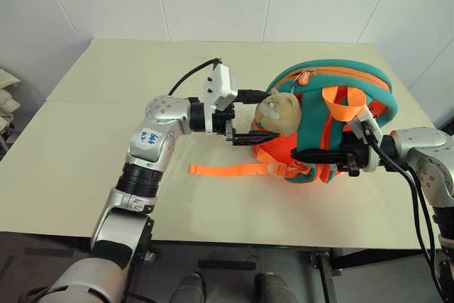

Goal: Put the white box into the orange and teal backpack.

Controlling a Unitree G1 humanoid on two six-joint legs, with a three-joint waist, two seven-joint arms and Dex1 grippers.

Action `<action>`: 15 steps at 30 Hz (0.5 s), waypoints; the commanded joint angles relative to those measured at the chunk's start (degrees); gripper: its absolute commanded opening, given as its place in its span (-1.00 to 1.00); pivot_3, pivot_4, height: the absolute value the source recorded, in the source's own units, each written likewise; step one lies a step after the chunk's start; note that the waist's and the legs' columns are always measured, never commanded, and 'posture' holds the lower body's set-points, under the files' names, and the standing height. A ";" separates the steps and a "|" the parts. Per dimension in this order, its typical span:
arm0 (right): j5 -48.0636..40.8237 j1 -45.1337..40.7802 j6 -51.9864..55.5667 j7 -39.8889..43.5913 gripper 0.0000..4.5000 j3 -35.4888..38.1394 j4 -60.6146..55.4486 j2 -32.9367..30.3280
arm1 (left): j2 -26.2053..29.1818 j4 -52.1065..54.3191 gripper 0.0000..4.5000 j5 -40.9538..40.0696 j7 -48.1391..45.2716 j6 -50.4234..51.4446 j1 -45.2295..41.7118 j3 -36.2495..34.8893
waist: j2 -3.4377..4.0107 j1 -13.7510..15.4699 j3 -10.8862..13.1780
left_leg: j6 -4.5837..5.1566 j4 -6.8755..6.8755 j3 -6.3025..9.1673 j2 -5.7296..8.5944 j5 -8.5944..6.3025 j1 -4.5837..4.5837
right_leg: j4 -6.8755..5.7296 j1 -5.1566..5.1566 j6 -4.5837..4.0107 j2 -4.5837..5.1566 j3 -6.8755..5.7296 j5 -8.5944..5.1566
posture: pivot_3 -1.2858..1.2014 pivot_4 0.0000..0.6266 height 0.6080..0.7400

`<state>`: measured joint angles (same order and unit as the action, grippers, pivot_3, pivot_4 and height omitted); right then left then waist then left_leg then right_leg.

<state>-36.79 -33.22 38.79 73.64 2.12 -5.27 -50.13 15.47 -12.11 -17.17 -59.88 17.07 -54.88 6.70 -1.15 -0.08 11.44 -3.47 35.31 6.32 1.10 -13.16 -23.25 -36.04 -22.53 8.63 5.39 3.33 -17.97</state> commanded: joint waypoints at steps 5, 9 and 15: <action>-1.13 -0.63 -0.25 -0.71 -1.00 1.40 -2.05 0.51 | -1.63 1.07 0.24 1.87 4.10 -2.55 -1.14 0.39 | 0.00 -0.11 0.00 | 0.00 -0.01 0.00 0.00 0.00 0.00 | 0.00 -0.01 0.00 -0.01 0.01 0.00 | 0.03 -0.52 1.00; -1.27 -0.50 -0.26 -0.94 -1.00 1.41 -2.25 0.57 | -1.34 2.23 -0.28 1.44 4.40 -1.92 -0.91 0.26 | 0.00 -0.08 0.00 | 0.00 -0.01 0.00 0.00 0.00 0.00 | 0.00 0.00 0.00 0.00 0.01 0.00 | 0.03 -0.52 1.00; -1.37 -0.31 -0.26 -1.17 -1.00 1.44 -2.44 0.56 | 4.66 -0.47 -0.59 2.11 0.10 -3.36 -2.91 -0.89 | 0.00 -0.36 0.00 | 0.00 -0.01 -0.01 0.00 0.00 0.01 | -0.01 -0.02 0.00 -0.02 0.01 0.00 | 0.03 -0.52 1.00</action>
<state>-37.15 -33.20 38.79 72.41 2.24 -5.77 -49.62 18.34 -12.42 -15.39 -58.52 15.48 -55.68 7.29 -1.15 -0.45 11.43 -3.48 35.28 6.31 1.09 -13.16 -23.24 -36.06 -22.55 8.63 5.37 3.34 -17.97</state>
